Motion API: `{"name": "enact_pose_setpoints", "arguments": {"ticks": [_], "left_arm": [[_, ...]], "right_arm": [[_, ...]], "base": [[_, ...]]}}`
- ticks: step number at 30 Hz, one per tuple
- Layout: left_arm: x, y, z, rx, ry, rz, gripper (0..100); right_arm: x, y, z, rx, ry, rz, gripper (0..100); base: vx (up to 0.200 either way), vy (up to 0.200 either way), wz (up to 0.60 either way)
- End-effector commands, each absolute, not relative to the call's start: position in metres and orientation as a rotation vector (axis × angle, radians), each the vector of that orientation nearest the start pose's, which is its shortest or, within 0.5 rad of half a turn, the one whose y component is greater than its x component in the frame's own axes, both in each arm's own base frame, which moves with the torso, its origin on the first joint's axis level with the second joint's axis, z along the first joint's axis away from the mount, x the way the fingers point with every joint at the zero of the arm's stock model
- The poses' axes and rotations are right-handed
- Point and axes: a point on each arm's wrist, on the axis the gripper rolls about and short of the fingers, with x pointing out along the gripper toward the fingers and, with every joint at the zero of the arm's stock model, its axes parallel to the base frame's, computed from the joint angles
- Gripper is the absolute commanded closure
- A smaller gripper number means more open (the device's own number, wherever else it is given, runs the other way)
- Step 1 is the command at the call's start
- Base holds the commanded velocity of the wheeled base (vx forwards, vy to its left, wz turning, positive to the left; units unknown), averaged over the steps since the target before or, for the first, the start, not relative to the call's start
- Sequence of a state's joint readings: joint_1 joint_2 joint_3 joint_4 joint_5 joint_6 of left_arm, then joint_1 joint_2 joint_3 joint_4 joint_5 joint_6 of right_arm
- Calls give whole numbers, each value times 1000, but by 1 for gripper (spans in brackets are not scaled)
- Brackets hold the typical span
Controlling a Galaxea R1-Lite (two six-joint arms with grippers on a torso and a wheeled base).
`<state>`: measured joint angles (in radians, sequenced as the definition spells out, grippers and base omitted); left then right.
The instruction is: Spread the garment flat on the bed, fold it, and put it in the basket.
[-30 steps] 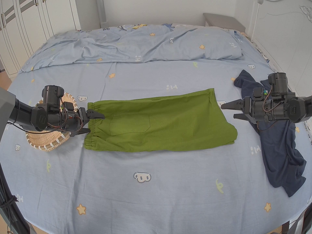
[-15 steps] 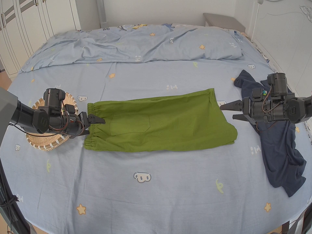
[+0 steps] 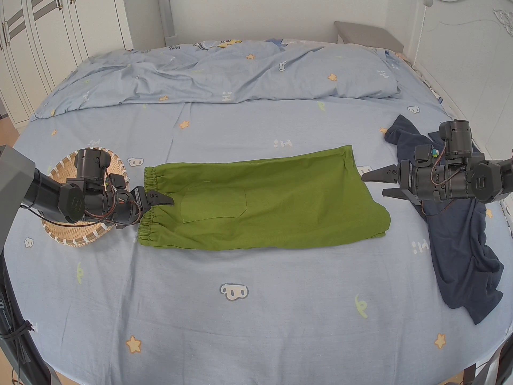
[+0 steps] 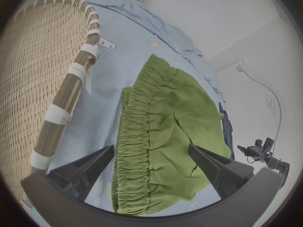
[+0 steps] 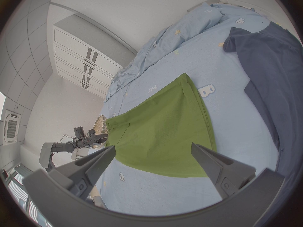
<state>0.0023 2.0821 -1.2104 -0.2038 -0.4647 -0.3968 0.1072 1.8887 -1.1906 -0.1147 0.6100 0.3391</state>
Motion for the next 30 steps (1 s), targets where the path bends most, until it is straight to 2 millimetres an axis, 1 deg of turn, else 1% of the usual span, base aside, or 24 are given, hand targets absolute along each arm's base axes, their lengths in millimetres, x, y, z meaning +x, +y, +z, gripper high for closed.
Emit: {"name": "enact_pose_setpoints", "arguments": {"ticks": [1,12,16,19,21,30], "left_arm": [[400,-10,104,-537,761,-307,0],[401,-3,106,-544,751,-293,0],[402,-8,104,-546,761,-303,0],[404,-9,98,-548,771,-302,0],[405,-9,97,-547,760,-304,0],[406,-9,103,-591,736,-306,0]], "right_arm": [[355,52,175,464,697,595,0],[356,51,175,464,695,594,0],[356,51,175,464,695,594,0],[356,51,175,464,695,593,0],[356,51,175,464,693,593,0],[356,50,176,464,691,591,0]], "base": [[0,0,0],[0,0,0],[0,0,0],[0,0,0],[0,0,0],[0,0,0]]}}
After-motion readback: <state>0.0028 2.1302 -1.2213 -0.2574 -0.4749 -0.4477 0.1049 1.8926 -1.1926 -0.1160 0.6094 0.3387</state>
